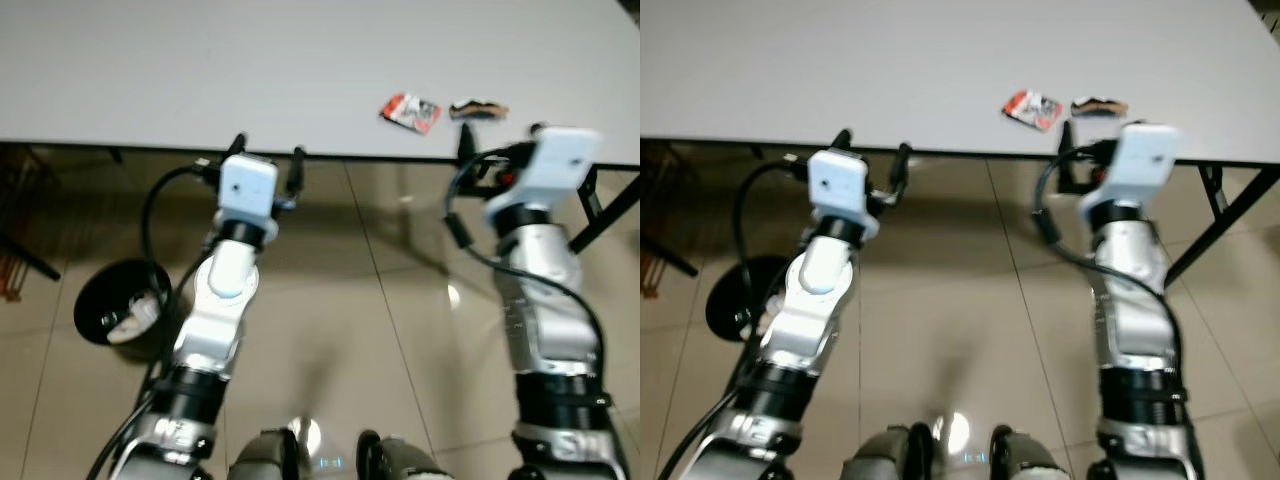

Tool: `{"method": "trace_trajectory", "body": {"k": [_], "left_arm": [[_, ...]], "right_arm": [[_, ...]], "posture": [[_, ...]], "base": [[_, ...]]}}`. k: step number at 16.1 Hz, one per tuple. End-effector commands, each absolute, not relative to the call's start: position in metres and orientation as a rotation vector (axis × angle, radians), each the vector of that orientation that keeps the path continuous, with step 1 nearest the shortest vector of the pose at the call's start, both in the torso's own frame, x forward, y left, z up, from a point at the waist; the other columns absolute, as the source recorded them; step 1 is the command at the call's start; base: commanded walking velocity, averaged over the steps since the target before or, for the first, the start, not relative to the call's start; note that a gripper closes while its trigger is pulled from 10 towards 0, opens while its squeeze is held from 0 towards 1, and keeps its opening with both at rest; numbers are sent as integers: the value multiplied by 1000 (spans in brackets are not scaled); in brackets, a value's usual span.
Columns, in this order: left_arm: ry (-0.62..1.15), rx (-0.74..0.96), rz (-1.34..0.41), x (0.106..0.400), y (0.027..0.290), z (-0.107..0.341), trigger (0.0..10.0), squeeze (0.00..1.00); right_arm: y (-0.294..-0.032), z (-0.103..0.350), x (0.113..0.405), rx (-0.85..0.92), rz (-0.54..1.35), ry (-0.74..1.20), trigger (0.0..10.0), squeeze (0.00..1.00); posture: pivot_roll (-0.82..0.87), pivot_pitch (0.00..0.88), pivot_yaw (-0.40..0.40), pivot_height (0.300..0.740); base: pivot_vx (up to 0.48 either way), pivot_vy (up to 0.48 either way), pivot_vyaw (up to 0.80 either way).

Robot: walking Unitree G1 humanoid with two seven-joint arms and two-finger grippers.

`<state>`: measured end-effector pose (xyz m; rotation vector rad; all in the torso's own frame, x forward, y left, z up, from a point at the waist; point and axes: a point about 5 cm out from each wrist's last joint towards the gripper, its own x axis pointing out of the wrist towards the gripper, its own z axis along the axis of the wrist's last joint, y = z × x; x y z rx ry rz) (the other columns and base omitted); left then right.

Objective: Picking trash to rubbish bin

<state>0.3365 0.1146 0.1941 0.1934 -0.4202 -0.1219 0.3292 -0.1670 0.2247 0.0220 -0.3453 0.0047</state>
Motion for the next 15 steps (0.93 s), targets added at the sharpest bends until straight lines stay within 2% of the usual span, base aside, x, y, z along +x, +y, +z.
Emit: {"method": "trace_trajectory", "body": {"k": [1, 6, 15], "left_arm": [[-422, 191, -111, 335, 115, 194, 10000, 0], [-421, 195, -114, 335, 115, 194, 10000, 0], [-425, 153, -124, 335, 115, 195, 10000, 0]], "right_arm": [[-170, 227, 329, 21, -2, -346, 10000, 0], [-169, 226, 329, 23, -3, -343, 10000, 0], [-169, 224, 328, 27, -4, -337, 10000, 0]], "posture": [[3, 245, 55, 740], [4, 243, 58, 740], [4, 234, 65, 740]], "base": [[0, -315, 0], [0, -312, 0], [0, 0, 0]]}}
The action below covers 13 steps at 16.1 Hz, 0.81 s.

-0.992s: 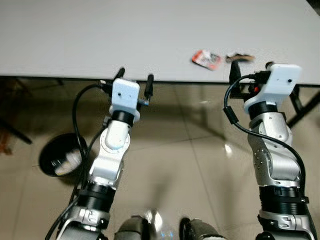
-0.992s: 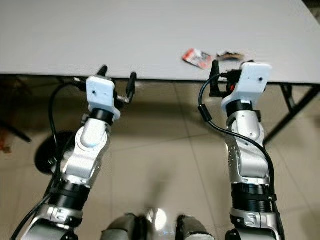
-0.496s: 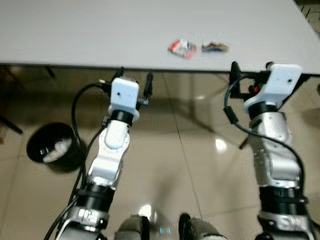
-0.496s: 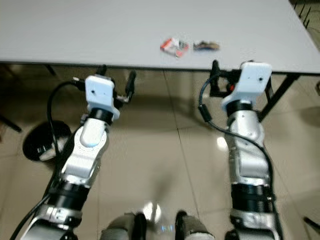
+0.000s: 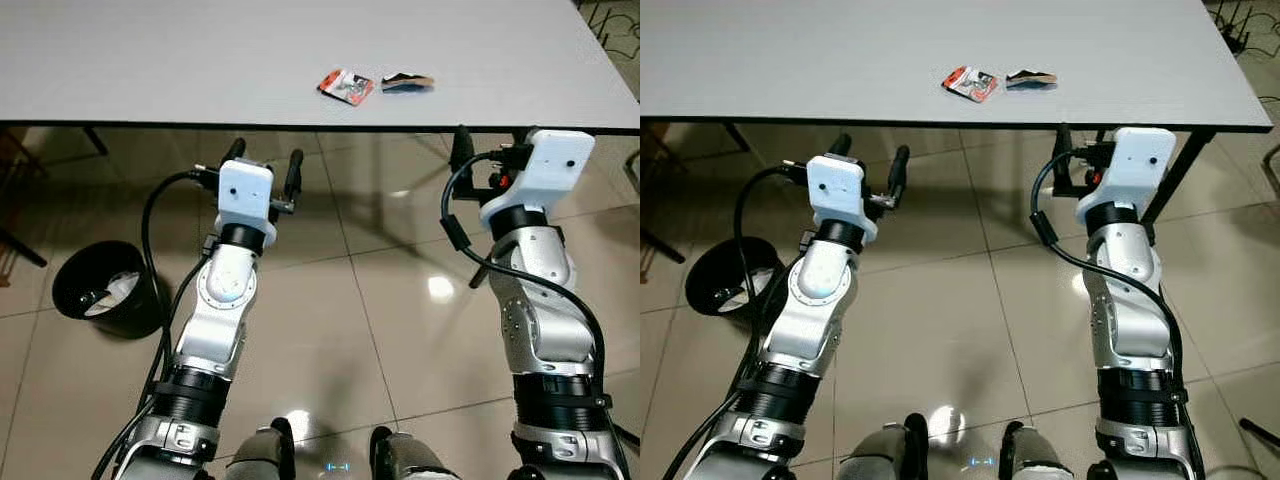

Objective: Picking trash to rubbish bin

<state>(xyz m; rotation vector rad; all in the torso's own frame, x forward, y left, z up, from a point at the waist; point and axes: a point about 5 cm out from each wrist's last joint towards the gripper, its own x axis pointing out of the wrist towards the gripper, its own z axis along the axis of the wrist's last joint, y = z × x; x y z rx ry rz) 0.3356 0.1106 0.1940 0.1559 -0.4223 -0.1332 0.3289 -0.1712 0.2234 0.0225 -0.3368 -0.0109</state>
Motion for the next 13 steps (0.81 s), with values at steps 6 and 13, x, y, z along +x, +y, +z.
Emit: {"method": "trace_trajectory", "body": {"k": [6, 13], "left_arm": [[-420, 159, -124, 335, 115, 195, 10000, 0], [-417, 167, -135, 336, 115, 194, 10000, 0]], "right_arm": [[-171, 224, 328, 25, -8, -339, 10000, 0], [-171, 222, 330, 39, -16, -323, 10000, 0]], "posture": [[3, 225, 64, 740], [1, 217, 67, 740]], "base": [[93, 0, 0], [361, 0, -343]]}}
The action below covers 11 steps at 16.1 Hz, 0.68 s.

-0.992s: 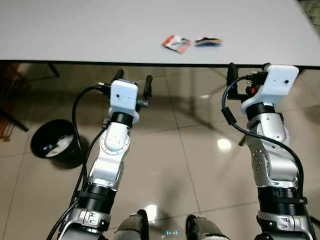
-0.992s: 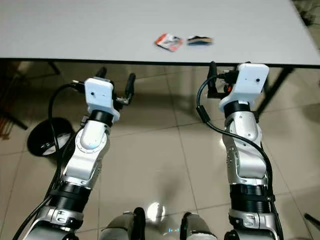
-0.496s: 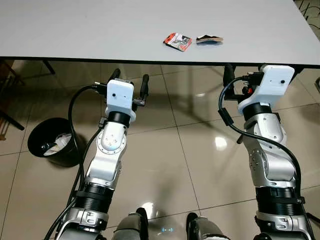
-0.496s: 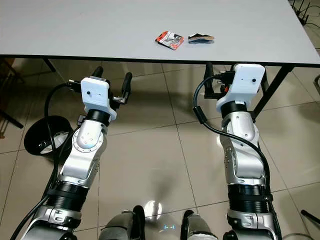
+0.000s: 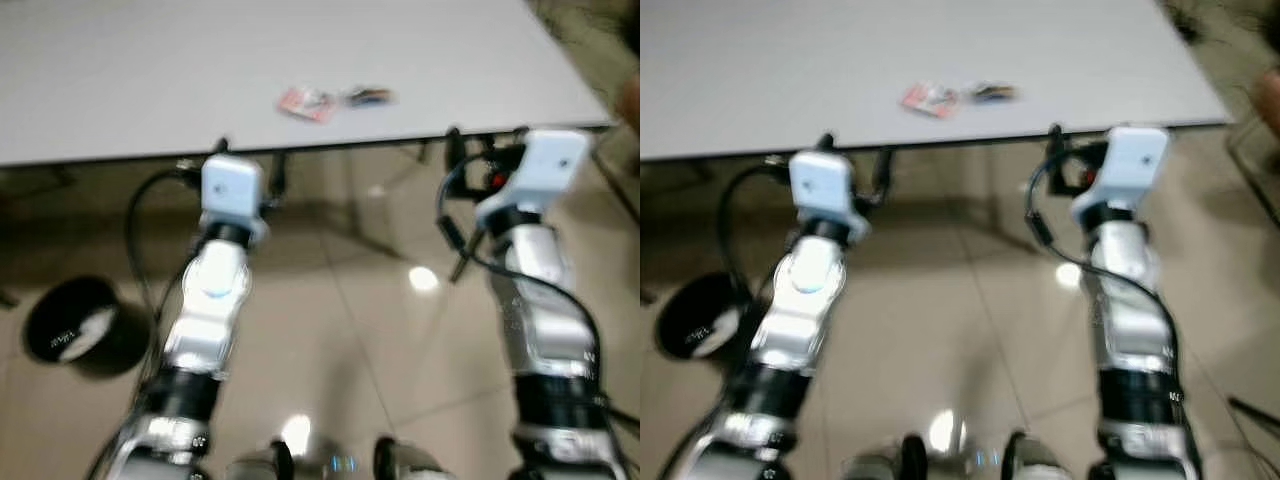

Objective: Picking trash to rubbish bin

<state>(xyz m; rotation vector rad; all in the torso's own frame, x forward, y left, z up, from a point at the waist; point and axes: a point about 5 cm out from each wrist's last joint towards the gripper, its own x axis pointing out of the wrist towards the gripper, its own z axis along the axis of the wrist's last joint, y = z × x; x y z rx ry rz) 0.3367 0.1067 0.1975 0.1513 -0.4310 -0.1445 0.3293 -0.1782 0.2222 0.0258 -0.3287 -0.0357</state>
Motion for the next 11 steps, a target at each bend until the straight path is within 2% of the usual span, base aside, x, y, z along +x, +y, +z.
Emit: {"method": "trace_trajectory", "body": {"k": [1, 10, 11], "left_arm": [[-417, 167, -135, 336, 115, 194, 10000, 0], [-415, 170, -140, 335, 115, 194, 10000, 0], [-415, 170, -141, 335, 114, 194, 10000, 0]], "right_arm": [[-171, 222, 330, 39, -16, -323, 10000, 0], [-170, 221, 331, 46, -14, -314, 10000, 0], [-170, 221, 331, 50, -13, -314, 10000, 0]], "posture": [[1, 217, 67, 740], [7, 234, 65, 740], [7, 234, 65, 740]], "base": [[379, 0, 0], [375, 0, 0], [375, 0, -669]]}}
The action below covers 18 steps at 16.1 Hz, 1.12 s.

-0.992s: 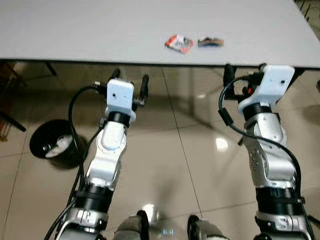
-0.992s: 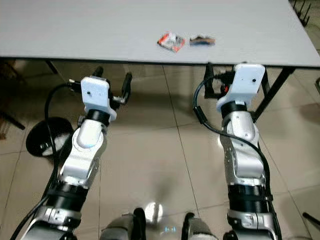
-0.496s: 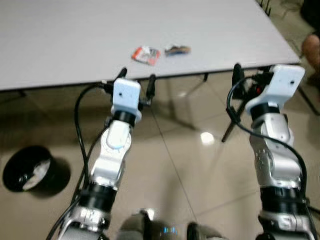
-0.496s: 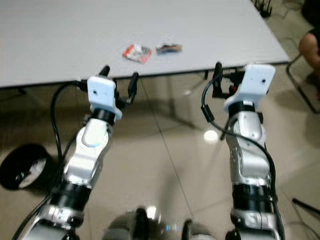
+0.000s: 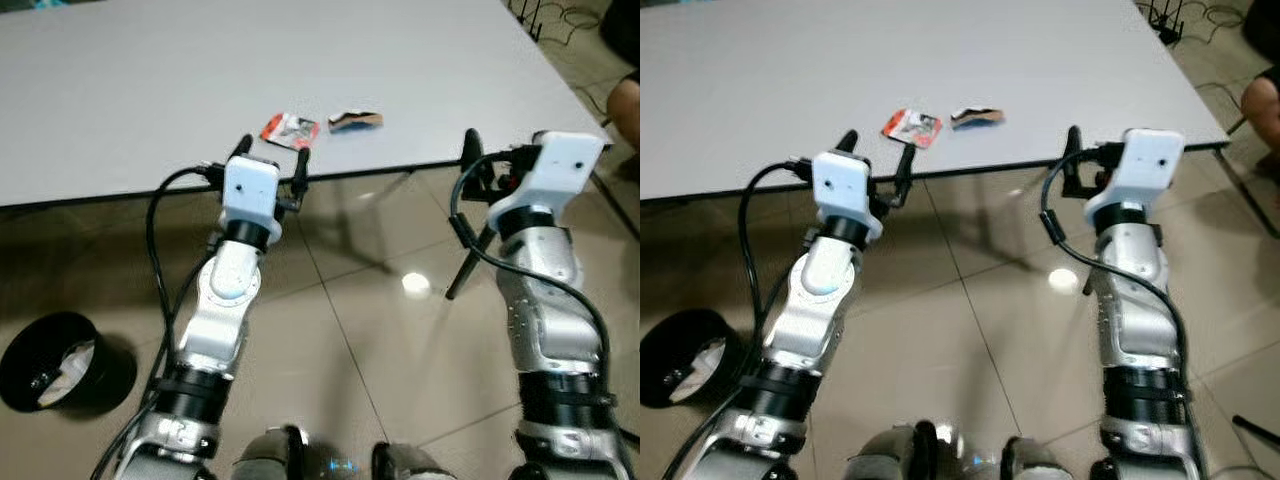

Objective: Picking trash to rubbish bin

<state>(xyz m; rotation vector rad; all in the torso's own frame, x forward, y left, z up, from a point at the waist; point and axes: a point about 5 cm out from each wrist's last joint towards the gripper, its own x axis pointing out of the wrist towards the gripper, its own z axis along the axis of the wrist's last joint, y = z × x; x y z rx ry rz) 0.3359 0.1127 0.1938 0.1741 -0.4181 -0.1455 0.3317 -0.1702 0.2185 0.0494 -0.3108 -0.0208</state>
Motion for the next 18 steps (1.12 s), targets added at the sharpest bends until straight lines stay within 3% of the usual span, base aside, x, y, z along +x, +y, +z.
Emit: {"method": "trace_trajectory", "body": {"k": [1, 9, 13, 18], "left_arm": [[-414, 170, -142, 336, 114, 194, 10000, 0], [-415, 172, -151, 335, 115, 194, 10000, 0], [-413, 173, -158, 334, 114, 194, 10000, 0], [-416, 176, -160, 334, 114, 194, 10000, 0]], "right_arm": [[-170, 221, 331, 52, -12, -314, 10000, 0], [-168, 219, 331, 55, -15, -313, 10000, 0], [-168, 219, 332, 63, -14, -308, 10000, 0], [-167, 218, 332, 54, -14, -307, 10000, 0]], "posture": [[7, 236, 66, 740], [14, 244, 70, 740], [15, 245, 70, 740], [16, 244, 72, 740]], "base": [[375, 0, -669], [373, 0, -100], [376, 0, -730], [371, 0, 0]]}}
